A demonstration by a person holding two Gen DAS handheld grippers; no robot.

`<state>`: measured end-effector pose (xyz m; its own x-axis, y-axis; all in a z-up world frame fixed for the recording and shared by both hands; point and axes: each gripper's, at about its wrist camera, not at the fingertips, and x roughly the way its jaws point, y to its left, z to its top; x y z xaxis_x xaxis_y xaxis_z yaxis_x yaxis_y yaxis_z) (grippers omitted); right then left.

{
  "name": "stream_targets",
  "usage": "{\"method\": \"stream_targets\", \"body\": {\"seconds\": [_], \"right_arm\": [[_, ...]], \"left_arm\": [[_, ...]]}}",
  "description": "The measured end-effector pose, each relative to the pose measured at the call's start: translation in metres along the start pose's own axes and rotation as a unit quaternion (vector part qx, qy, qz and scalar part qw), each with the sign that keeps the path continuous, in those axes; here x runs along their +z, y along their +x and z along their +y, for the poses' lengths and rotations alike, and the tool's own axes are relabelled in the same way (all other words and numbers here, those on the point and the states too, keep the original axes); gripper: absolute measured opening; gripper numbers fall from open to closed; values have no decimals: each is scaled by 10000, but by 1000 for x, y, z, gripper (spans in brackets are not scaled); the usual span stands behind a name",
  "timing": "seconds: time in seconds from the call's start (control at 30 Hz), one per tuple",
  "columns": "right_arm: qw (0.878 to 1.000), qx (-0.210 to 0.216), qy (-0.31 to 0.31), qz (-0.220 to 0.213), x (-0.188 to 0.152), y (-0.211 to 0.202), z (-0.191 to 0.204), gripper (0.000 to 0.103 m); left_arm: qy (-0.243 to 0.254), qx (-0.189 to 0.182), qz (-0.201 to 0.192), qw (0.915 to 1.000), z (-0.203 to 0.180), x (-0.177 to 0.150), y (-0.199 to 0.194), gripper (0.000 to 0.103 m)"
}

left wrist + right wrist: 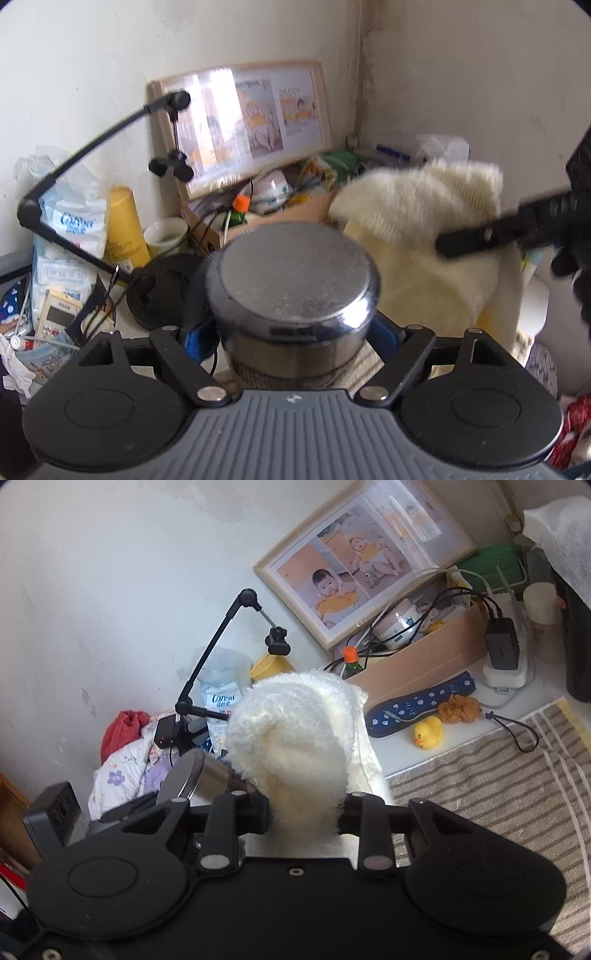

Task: Clean container
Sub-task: 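Wipe the towel over the thermos lid with the right gripper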

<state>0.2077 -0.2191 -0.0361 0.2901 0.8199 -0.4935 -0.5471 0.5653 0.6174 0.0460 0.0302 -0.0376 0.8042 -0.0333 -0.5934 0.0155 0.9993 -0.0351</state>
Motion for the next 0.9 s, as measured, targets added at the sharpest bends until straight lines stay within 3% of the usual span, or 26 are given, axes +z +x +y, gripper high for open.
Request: {"method": "stream_targets", "body": {"seconds": [0.2,0.5,0.67,0.8,0.9], "right_arm": [[9995,254,-169,11,-1,9,8,28],[9959,608,-628,-253,8,16,21,29],[9933,920,-693,-122,13,28,19,29],[9906,1292,-360,247,8,50,6,29],[9818,1698,543,656,2,73,-24,29]], "left_arm": [[-147,95,-269,9995,-3,29,7,84],[534,451,-196,9974,-23,35,8,84],[565,514,-243,9968,-29,35,6,83],[560,469,-226,9971,-26,36,5,83],[581,373,-266,9973,-22,35,4,83]]}}
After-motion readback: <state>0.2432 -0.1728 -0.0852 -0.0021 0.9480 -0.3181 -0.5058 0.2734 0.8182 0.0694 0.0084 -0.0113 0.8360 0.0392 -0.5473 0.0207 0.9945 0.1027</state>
